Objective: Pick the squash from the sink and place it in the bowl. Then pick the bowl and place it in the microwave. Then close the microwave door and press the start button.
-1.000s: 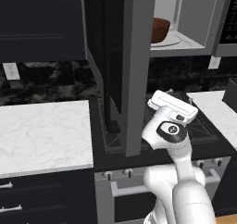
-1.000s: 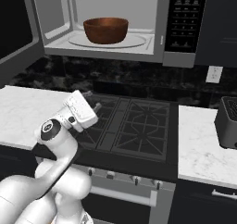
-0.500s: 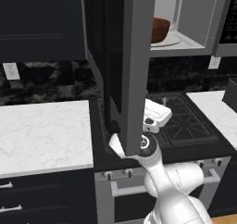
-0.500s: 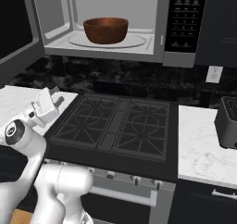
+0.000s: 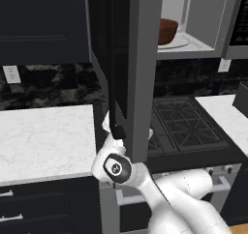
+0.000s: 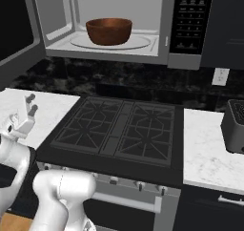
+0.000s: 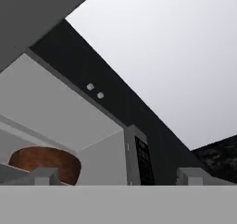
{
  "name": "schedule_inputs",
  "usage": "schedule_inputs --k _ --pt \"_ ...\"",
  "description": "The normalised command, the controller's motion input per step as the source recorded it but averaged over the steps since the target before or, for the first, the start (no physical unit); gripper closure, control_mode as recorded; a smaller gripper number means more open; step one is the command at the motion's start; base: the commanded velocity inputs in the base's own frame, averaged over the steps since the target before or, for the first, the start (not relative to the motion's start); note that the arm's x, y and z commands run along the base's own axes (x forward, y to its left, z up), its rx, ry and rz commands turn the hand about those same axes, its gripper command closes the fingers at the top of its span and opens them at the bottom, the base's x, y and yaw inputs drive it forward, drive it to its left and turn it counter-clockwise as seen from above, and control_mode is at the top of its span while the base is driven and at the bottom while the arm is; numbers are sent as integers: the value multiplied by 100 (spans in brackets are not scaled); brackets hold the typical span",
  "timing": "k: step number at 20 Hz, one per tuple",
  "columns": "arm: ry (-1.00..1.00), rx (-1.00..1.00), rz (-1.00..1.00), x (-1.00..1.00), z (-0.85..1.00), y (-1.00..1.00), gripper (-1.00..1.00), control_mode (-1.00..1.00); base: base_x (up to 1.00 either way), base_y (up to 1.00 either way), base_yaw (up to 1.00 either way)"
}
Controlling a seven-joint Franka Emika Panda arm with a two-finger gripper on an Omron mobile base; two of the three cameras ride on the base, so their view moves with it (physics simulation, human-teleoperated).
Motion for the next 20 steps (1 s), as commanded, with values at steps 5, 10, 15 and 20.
schedule_inputs --k 5,10,15,20 --pt "-17 -9 0 -8 0 96 -100 -100 0 0 0" --pt "-7 -1 2 0 5 96 -100 -100 0 0 0" --pt "-8 0 8 0 32 75 -100 -100 0 0 0" --pt "-17 6 17 -4 37 34 -100 -100 0 0 0"
